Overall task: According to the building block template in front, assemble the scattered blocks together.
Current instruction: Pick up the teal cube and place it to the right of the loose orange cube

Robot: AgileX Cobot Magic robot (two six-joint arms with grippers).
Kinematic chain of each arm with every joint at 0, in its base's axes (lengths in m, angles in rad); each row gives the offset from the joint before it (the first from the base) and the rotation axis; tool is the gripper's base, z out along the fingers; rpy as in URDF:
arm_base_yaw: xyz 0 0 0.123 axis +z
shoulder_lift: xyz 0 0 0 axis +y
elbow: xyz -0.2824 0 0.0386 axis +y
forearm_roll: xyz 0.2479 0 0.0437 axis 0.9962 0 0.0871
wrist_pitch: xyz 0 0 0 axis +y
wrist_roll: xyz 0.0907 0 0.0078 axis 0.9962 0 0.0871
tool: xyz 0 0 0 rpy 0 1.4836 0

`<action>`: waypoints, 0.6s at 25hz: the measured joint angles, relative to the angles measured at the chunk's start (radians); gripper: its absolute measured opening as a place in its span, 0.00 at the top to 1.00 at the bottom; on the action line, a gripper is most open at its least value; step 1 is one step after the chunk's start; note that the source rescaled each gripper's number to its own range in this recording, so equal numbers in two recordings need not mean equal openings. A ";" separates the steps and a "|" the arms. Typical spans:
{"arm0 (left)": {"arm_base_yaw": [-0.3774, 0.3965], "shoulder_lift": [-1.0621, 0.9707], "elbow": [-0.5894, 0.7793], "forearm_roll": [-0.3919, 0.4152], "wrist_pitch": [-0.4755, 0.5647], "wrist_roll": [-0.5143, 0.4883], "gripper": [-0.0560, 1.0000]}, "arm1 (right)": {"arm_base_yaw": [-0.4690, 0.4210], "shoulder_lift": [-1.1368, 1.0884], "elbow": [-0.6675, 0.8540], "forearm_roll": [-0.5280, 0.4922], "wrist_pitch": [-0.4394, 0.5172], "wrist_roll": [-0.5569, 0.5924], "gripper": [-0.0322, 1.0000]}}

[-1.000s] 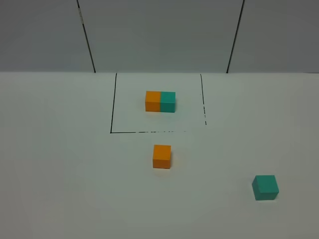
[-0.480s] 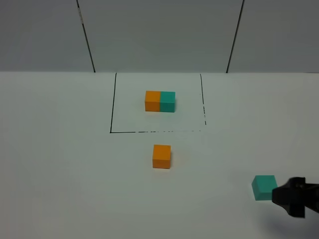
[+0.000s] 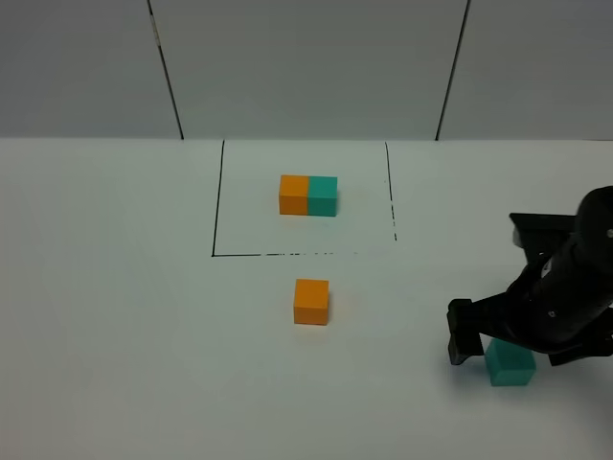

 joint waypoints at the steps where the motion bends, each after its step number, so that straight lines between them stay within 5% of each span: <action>1: 0.000 0.000 0.000 0.000 0.000 0.000 0.36 | 0.007 0.013 -0.006 -0.018 -0.004 0.007 0.00; 15: 0.000 0.000 0.000 0.000 0.000 0.001 0.36 | -0.009 0.174 -0.010 -0.134 -0.109 0.002 0.00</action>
